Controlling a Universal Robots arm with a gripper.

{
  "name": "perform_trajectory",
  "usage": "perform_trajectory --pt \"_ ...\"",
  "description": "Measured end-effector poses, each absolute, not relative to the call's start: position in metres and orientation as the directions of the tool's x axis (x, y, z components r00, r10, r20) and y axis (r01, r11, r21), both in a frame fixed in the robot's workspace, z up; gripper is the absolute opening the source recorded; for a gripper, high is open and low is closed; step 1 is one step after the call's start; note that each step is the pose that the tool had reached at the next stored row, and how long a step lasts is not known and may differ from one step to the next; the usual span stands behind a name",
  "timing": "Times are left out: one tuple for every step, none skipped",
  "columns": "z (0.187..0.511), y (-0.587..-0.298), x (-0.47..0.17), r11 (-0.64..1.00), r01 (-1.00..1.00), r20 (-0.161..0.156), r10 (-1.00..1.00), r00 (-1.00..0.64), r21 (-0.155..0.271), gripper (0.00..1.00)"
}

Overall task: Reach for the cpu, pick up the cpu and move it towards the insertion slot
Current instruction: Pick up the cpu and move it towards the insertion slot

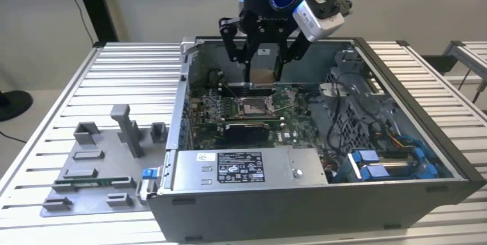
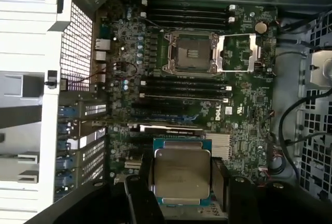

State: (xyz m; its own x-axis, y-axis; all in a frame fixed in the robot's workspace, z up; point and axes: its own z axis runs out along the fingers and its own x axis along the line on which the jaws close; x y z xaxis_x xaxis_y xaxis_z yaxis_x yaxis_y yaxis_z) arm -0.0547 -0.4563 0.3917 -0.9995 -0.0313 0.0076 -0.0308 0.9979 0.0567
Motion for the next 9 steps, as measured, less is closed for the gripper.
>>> perform_trajectory --pt "0.3917 -0.4564 -0.0515 0.998 -0.031 0.008 -0.031 -0.999 0.057 0.00" --pt "0.3917 -0.4564 -0.0490 0.998 -0.031 0.008 -0.031 -0.999 0.057 0.00" --pt "0.3917 -0.4564 -0.0474 0.998 -0.031 0.008 -0.031 -0.999 0.057 0.00" --pt "0.3916 -0.4564 -0.0467 0.998 -0.031 0.008 -0.031 -0.999 0.057 0.00" --pt "0.3915 -0.4562 -0.0465 0.998 -0.030 0.008 -0.030 -1.000 0.057 0.00" --pt "0.3914 -0.4557 -0.0465 0.998 -0.029 0.008 -0.029 -1.000 0.057 0.00" --pt "0.3913 -0.4553 -0.0465 0.998 -0.027 0.008 -0.028 -1.000 0.057 0.00" --pt "0.3911 -0.4548 -0.0465 0.998 -0.025 0.008 -0.026 -1.000 0.057 0.00" --pt "0.3910 -0.4542 -0.0465 0.998 -0.023 0.008 -0.023 -1.000 0.057 0.00"
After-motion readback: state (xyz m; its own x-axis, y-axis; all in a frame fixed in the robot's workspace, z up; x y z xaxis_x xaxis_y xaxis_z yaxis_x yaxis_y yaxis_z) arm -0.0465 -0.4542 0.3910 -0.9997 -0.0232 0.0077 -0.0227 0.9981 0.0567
